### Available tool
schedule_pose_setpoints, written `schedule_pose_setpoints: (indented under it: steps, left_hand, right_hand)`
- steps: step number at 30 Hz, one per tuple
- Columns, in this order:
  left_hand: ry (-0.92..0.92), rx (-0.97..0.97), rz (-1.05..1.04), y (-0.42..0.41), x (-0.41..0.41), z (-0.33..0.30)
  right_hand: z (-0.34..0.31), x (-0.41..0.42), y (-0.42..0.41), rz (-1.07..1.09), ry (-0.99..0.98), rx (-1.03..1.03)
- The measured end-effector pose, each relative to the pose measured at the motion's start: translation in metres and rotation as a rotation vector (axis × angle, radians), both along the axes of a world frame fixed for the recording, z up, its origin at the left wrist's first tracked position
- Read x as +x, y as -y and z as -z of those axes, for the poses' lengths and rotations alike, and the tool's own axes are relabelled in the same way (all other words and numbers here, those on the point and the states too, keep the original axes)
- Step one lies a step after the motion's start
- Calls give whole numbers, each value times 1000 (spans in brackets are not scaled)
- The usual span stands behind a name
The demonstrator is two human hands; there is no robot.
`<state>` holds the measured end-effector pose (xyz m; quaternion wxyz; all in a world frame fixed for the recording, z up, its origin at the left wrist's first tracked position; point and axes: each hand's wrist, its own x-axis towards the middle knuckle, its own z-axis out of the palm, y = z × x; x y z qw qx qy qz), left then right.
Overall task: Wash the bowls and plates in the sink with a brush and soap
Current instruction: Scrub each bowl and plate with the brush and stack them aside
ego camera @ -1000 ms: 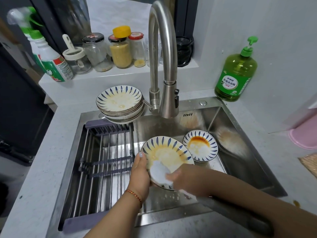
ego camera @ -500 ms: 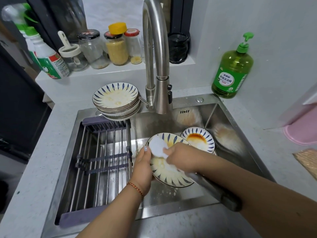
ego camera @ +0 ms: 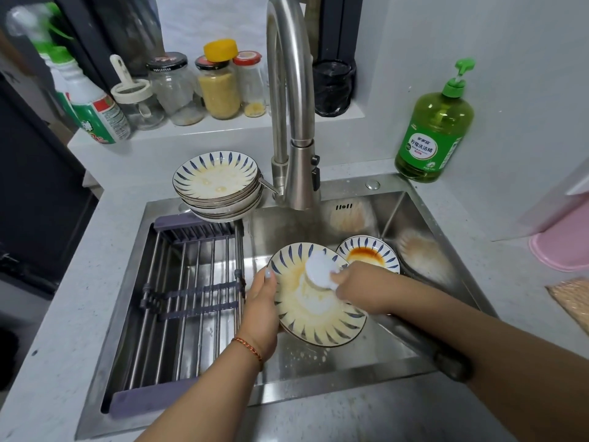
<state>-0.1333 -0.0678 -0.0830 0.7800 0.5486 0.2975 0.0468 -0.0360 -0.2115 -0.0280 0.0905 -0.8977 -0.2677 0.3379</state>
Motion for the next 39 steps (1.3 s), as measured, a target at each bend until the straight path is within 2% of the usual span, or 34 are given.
schedule_pose_setpoints:
  steps: [1,4,9,11,13,17,19,23,27,30,34,38,39]
  left_hand:
    - [-3,-20,0,2,1,0]
    - [-19,-41,-46,0,3,1]
    - [-9,-91,-90,-8,2,4]
    - [-5,-90,-78,-10,2,2]
    - [2,-62,-45,-8,3,1]
    - [-33,-47,27,3,4,0]
    - [-54,-52,44,7,5,1]
    - [-87,-65,12,1,4,8]
    - [-47,-56,-25,-6,4,9]
    - [-9,-43,-55,-11,7,6]
    - [0,-47,-101,-17,10,3]
    - [17,-6,-78,-11,11,0]
    - [16,-6,-70,-8,11,-1]
  right_hand:
    - [-4,-7,-4,51,-53,53]
    - [-22,-29,-8,-136,-70,37]
    - [-33,-31,12,-356,25,-177]
    - [-25,-17,20,-538,118,-300]
    - [-15,-2,22,-486,169,-323]
    - [-7,11,1,-48,173,-20]
    - [-7,1,-11,47,95,113]
    - [-15,-24,-18,15,-155,203]
    - [-24,-34,-1,-223,-172,158]
    - [-34,-38,12,-237,-251,23]
    - [-32,-23,29,-259,-107,-104]
    - [-34,-32,22,-308,-139,-48]
    - [-34,-36,17,-263,-162,-40]
